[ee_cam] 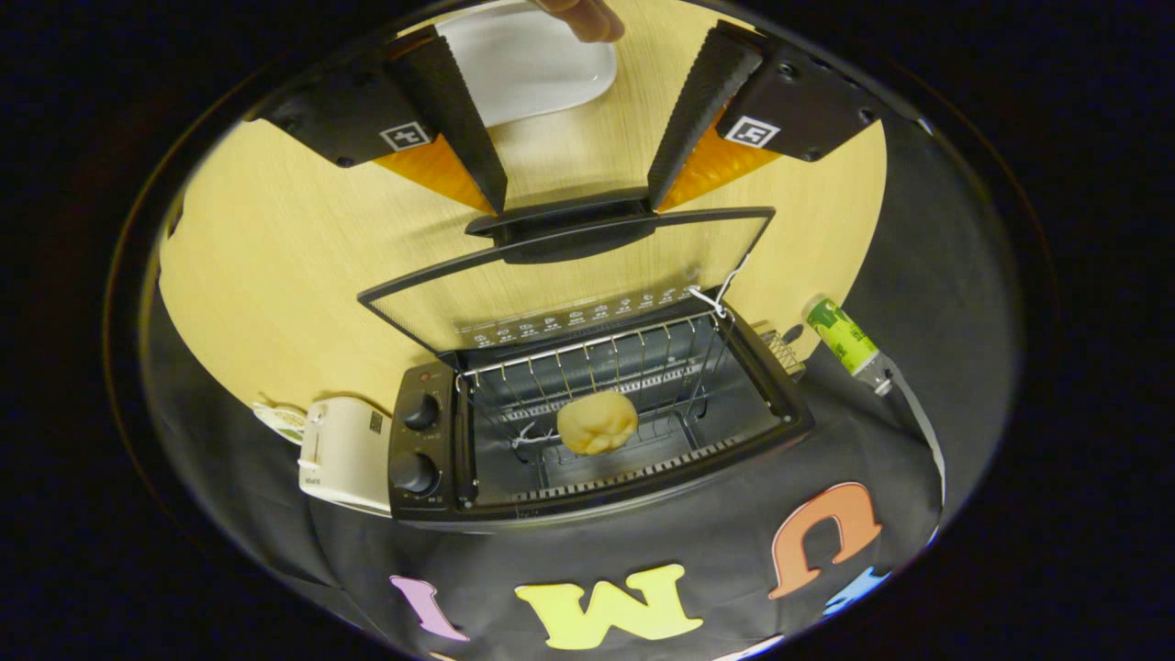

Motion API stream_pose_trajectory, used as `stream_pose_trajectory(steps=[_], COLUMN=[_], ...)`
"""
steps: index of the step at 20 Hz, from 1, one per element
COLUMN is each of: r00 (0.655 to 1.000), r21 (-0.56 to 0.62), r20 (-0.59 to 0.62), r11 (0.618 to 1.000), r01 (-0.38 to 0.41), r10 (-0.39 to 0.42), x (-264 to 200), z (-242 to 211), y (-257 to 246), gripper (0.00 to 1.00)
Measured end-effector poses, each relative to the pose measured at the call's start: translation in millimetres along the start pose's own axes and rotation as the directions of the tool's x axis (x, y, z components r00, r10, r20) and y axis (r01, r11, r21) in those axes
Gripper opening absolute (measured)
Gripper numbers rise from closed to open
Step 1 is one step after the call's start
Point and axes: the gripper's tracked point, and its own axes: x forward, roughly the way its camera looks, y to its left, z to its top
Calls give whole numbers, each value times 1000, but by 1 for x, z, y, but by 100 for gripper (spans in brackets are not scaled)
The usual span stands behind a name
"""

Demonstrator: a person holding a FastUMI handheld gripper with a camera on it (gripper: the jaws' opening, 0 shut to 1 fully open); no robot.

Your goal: Open the toaster oven, put the food inside, and close the toaster oven door.

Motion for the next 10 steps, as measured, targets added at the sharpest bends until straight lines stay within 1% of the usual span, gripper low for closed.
stream_pose_trajectory(steps=[2, 6, 10], r00=[1000, 995, 982], r21=[-12, -60, -101], r20=[14, 96, 188], r11=[1000, 998, 994], r01=[6, 17, 29], r10=[-6, -11, -9], x=[-4, -14, -17], z=[5, 30, 55], y=[2, 9, 16], gripper=[100, 100, 100])
